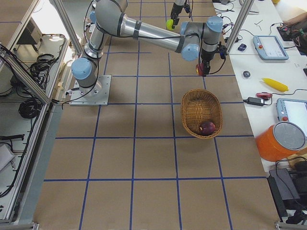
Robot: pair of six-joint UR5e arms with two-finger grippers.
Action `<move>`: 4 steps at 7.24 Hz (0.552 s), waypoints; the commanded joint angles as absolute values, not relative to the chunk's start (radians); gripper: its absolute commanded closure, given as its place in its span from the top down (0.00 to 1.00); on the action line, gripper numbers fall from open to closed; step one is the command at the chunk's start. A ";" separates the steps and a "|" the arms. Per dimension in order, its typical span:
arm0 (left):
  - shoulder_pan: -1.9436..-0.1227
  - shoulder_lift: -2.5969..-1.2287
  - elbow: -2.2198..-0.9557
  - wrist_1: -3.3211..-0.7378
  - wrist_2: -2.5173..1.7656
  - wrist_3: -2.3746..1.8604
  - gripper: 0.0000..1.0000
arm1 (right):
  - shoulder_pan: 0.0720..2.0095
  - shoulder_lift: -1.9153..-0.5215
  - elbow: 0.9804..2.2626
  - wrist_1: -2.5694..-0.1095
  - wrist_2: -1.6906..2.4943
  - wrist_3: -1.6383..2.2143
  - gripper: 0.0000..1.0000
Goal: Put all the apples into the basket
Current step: 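Carry the red apple to the basket while left carries green apple centerward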
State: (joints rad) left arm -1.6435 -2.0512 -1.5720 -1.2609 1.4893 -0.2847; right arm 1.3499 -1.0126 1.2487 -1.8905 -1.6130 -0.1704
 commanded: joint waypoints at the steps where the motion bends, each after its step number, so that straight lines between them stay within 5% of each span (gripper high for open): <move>1: -1.861 -2.089 -1.577 -1.149 1.476 -0.606 0.16 | 1.189 -0.939 1.259 -1.995 -1.612 -0.398 0.00; 3: -1.902 -2.130 -1.586 -1.036 1.473 -0.621 0.17 | 1.129 -0.861 1.261 -2.089 -1.609 -0.527 0.00; 4: -1.904 -2.146 -1.588 -1.034 1.474 -0.620 0.38 | 1.115 -0.844 1.262 -2.123 -1.614 -0.535 0.00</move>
